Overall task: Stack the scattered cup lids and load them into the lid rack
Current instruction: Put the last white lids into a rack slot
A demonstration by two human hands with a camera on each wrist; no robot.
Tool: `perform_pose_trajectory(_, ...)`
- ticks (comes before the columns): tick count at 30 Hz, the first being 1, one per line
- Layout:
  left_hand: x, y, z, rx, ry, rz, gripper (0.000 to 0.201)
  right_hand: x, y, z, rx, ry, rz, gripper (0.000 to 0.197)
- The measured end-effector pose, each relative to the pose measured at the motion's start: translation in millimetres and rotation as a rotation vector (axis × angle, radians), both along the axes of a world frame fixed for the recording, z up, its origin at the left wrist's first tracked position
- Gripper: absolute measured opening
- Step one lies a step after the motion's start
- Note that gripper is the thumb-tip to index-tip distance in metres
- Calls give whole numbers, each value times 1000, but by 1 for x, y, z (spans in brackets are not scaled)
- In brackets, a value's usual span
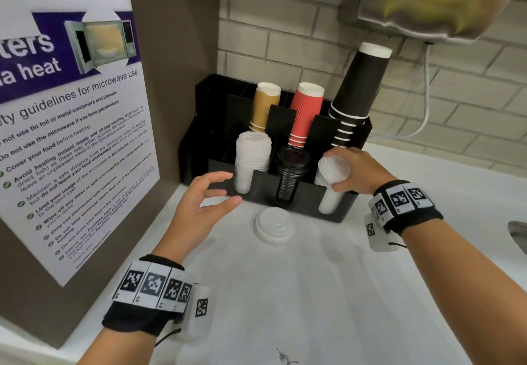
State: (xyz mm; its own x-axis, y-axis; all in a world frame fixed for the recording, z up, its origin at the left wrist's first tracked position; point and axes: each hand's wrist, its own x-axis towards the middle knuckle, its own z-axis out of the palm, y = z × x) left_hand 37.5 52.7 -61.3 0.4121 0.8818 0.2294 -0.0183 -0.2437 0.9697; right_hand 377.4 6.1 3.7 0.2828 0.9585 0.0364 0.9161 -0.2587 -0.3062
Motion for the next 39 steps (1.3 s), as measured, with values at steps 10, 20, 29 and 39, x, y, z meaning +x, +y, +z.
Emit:
perform_pose_trajectory(10,-5,1,-2,9,9,29,36,-11,4,-6,-142,-106,-5,84)
perform_pose_trajectory(20,0,2,-3,16,-19,21,34,-28,-4,-40,-310,-622,-40,71)
perform_pose_trajectory(29,5,0,0,10,-10,-13,30,-42,11,-18,-493,-456,-95,92)
perform_pose_trajectory(39,1,3,4,39,-28,-9,31,-122,7,-32,-244,-2,383,50)
